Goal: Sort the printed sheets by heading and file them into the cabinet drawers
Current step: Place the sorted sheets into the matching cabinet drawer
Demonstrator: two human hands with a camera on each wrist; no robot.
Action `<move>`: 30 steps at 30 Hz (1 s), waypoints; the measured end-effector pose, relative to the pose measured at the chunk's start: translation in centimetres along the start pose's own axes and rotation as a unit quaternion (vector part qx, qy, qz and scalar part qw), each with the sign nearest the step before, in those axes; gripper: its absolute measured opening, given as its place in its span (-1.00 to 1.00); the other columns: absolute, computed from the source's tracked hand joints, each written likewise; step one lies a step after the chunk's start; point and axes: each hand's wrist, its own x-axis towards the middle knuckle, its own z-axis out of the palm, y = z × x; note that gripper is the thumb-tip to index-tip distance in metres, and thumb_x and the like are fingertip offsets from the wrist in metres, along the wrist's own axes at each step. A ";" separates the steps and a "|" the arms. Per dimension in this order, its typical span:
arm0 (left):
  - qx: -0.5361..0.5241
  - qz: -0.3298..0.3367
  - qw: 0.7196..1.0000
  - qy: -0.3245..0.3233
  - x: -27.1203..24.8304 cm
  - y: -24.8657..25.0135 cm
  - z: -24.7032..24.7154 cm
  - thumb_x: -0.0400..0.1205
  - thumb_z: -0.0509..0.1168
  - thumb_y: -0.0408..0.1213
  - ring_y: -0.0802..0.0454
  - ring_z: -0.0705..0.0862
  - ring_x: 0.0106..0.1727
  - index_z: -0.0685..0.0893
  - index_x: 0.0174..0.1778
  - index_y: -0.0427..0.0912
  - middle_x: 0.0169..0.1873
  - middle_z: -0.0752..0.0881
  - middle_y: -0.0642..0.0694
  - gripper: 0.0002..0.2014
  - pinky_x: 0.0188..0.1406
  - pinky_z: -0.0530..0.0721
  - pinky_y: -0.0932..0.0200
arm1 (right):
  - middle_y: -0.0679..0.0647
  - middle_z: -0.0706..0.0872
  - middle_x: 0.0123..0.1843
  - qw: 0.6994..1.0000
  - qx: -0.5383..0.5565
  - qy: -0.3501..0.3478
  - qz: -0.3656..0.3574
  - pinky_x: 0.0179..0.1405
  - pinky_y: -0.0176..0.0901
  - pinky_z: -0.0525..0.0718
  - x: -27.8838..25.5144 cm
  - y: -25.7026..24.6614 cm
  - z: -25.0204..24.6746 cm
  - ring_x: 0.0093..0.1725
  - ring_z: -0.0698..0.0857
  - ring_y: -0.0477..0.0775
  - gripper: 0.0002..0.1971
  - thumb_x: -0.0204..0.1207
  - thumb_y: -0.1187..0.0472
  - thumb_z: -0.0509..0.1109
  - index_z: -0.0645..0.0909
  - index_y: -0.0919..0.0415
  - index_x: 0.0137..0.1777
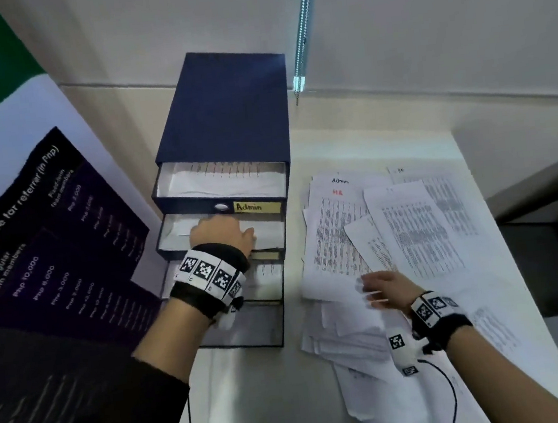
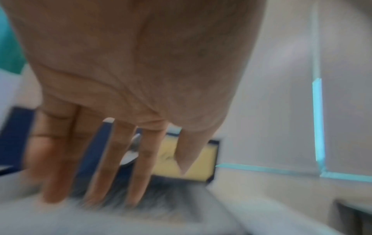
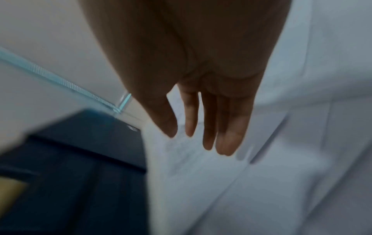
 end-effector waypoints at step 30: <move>-0.543 -0.134 0.811 -0.169 7.6 31.2 13.1 0.70 0.28 -0.09 -0.09 0.66 0.20 0.56 0.41 -0.24 0.27 0.69 -0.10 -0.58 0.13 0.56 0.15 | 0.17 0.78 0.02 0.945 -0.275 0.060 -0.166 -0.11 -0.12 0.63 12.0 1.6 -21.9 0.02 0.73 0.21 -0.70 0.60 0.03 0.39 0.65 0.23 0.18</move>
